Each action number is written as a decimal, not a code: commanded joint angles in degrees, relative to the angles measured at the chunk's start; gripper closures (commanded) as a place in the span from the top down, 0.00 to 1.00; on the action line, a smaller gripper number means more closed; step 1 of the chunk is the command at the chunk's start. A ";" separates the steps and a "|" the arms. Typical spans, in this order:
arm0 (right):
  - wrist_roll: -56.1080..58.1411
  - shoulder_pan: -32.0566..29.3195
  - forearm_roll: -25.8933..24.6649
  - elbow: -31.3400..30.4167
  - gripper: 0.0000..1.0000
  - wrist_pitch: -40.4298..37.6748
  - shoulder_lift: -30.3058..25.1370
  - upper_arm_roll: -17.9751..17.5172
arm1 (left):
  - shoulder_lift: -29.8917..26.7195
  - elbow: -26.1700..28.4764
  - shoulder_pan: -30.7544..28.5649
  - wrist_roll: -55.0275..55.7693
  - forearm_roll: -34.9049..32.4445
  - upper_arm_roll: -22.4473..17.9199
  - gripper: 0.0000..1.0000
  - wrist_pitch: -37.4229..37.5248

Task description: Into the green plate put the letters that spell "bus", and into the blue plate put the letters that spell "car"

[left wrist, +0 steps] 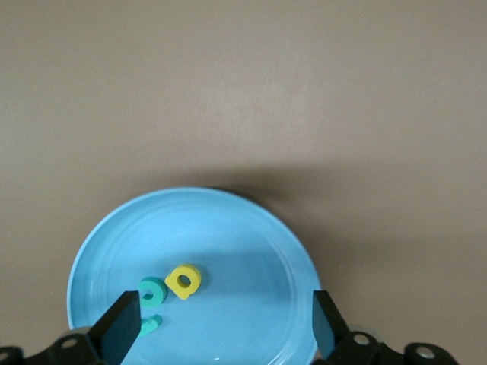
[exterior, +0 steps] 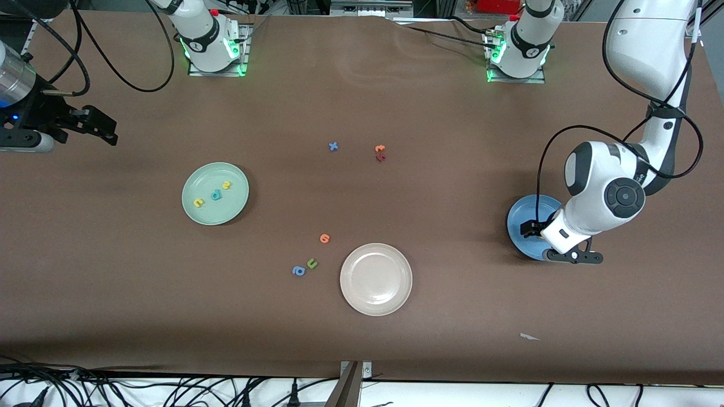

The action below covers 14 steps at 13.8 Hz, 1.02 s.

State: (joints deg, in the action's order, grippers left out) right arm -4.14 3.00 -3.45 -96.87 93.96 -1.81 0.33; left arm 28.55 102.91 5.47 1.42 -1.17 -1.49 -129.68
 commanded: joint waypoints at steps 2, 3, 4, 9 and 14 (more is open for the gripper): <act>-0.17 -1.50 -0.69 -1.31 1.00 -0.09 -1.62 -0.33 | -9.89 2.99 0.77 -4.04 0.82 -0.62 1.00 10.20; 0.10 -2.38 0.71 -1.04 1.00 -0.18 -1.62 -0.24 | -12.96 3.08 0.77 -4.23 1.08 -0.88 1.00 13.98; 0.18 -2.91 1.77 -0.87 1.00 -0.44 -1.53 -0.24 | -15.61 2.91 0.77 -4.32 1.09 -1.76 1.00 16.80; 1.06 -3.18 4.94 -0.34 1.00 -1.14 -1.44 1.60 | -21.96 -5.23 2.62 -4.24 1.09 -6.51 1.00 29.55; 4.32 -3.09 4.33 -0.25 1.00 -0.71 -1.35 1.61 | -22.57 -10.89 2.53 -4.32 2.83 -6.42 1.00 30.72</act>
State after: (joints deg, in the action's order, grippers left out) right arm -1.33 0.48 0.19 -96.99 93.71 -2.15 2.32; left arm 5.17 94.56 7.21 -1.67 -0.76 -7.06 -100.23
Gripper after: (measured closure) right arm 0.000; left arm 0.000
